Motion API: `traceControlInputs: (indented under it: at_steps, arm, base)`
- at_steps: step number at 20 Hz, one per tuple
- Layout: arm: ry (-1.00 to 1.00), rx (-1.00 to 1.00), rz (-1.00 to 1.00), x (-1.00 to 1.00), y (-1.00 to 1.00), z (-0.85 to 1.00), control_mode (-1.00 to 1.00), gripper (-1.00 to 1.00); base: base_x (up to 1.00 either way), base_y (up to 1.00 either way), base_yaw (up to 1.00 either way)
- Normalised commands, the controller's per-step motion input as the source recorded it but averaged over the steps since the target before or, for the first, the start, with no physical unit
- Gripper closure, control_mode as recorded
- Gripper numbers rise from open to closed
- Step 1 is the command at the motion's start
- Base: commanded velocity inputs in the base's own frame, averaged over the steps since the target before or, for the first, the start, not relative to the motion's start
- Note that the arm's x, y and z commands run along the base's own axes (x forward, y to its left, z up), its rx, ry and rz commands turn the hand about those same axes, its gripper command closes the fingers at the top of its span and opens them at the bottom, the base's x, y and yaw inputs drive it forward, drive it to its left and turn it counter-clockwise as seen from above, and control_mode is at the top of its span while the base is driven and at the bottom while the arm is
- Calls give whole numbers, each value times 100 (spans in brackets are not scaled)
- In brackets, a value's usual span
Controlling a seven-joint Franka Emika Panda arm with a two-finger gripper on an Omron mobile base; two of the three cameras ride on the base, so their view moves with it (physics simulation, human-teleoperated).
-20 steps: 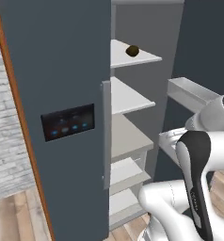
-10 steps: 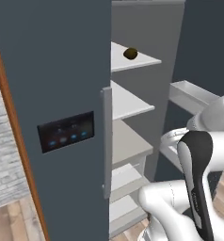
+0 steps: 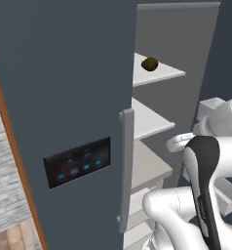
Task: Place the cold items (avocado and tangerine) from the fridge in one tupperware on the dining counter. Place the warm items (kebab skewer and hot dog) in the stove area in another tupperware.
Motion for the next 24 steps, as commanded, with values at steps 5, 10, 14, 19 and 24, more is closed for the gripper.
traceControlInputs:
  at_steps: [5,10,14,19,24]
  arm:
    - [-7,10,0,17,-17,38,-100,-100]
    - [-2,6,-1,46,-11,99,-100,-100]
    - [0,0,-7,40,0,82,-100,-100]
    - [-7,0,-4,14,1,57,-100,-100]
    - [-25,0,-1,14,14,41,-100,-100]
  base:
    - [22,-16,0]
    - [0,0,0]
    - [0,0,0]
    - [0,0,0]
    - [0,0,0]
